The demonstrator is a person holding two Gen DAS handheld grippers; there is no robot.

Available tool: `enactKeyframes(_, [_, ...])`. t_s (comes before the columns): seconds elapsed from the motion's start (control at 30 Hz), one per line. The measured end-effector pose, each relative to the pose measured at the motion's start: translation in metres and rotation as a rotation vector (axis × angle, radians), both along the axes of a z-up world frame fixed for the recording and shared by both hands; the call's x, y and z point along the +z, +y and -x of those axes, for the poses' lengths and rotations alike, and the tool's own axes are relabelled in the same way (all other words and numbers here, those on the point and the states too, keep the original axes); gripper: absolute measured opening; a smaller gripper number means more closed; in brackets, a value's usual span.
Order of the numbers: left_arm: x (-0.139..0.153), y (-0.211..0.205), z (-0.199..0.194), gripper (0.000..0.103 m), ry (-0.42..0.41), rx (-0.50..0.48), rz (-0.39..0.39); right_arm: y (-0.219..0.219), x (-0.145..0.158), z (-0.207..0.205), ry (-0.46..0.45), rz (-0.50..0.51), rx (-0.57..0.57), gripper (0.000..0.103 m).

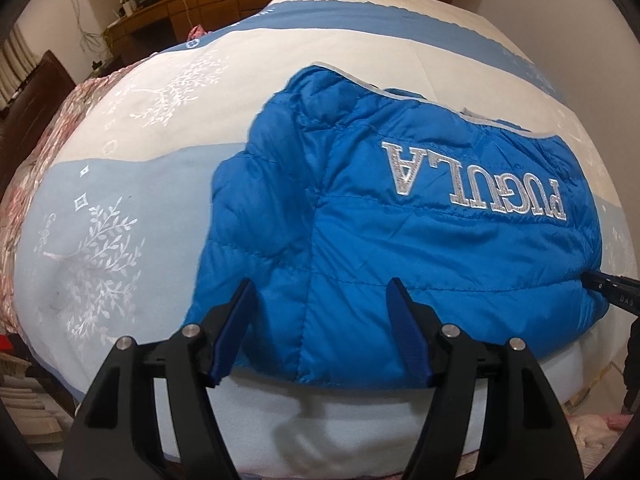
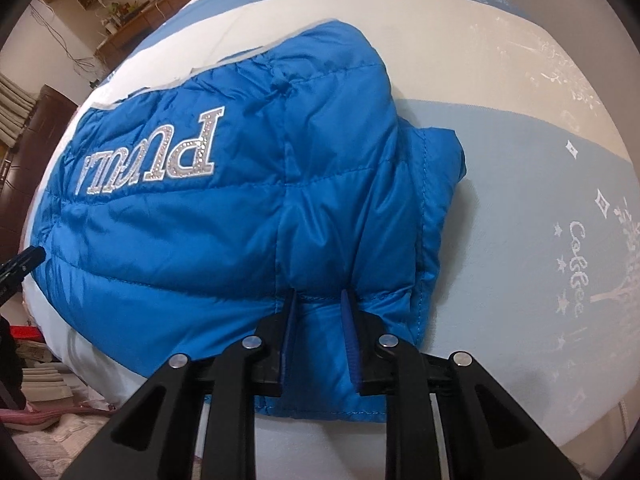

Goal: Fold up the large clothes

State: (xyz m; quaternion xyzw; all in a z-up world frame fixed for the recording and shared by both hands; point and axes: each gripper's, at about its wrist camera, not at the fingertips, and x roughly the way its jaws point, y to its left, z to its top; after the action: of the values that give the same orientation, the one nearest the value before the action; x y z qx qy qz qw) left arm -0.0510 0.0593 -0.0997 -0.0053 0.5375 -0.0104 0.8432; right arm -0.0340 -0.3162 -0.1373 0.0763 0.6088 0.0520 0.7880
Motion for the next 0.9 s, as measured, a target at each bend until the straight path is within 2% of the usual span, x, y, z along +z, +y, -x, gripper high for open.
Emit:
enactKeyframes(0.2, [0.006, 0.024, 0.013, 0.079, 0.015, 0.080, 0.018, -0.005, 0.001, -0.002, 0.007, -0.016, 0.003, 0.021])
enactKeyframes(0.27, [0.005, 0.037, 0.018, 0.080, 0.028, 0.112, 0.054, -0.005, 0.002, -0.002, 0.009, -0.015, 0.007, 0.021])
enactKeyframes(0.43, [-0.006, 0.064, 0.031, 0.080, 0.067, 0.203, 0.219, -0.006, 0.002, -0.005, 0.014, -0.015, 0.018, 0.021])
enactKeyframes(0.53, [-0.017, 0.076, 0.036, 0.080, 0.071, 0.256, 0.383, -0.006, 0.002, -0.007, 0.019, -0.017, 0.023, 0.021])
enactKeyframes(0.8, [-0.045, 0.106, 0.034, 0.080, 0.031, 0.399, 0.648, -0.003, 0.001, -0.011, 0.025, -0.012, 0.037, 0.021])
enactKeyframes(0.9, [-0.067, 0.120, 0.028, 0.080, 0.038, 0.447, 0.765, -0.002, 0.001, -0.011, 0.025, -0.011, 0.036, 0.021])
